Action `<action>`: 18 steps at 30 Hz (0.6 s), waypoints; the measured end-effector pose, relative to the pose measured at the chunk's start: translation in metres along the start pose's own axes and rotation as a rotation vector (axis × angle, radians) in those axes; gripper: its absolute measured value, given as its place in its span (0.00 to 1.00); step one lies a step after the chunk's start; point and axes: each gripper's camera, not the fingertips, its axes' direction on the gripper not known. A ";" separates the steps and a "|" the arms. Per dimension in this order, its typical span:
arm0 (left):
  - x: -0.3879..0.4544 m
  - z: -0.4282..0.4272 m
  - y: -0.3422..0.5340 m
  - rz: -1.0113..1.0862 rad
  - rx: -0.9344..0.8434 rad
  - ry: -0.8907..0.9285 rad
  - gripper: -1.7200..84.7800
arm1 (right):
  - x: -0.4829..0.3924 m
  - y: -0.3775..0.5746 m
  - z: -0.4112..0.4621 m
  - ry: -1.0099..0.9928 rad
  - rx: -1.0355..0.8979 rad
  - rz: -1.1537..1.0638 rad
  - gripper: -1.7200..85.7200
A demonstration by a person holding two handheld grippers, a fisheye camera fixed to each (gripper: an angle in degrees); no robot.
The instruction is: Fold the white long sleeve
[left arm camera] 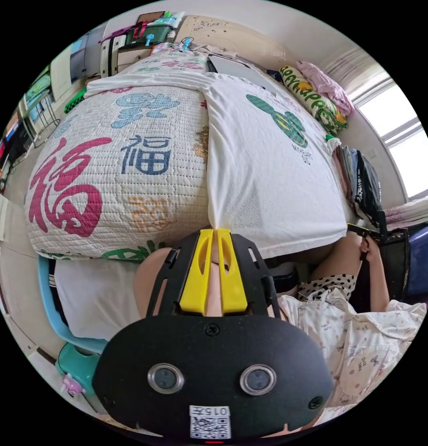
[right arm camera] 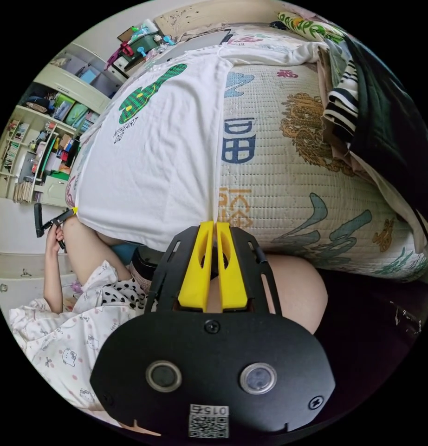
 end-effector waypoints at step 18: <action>0.036 -0.063 0.011 0.020 -0.055 -0.142 0.03 | -0.006 -0.009 0.011 -0.024 -0.034 0.037 0.03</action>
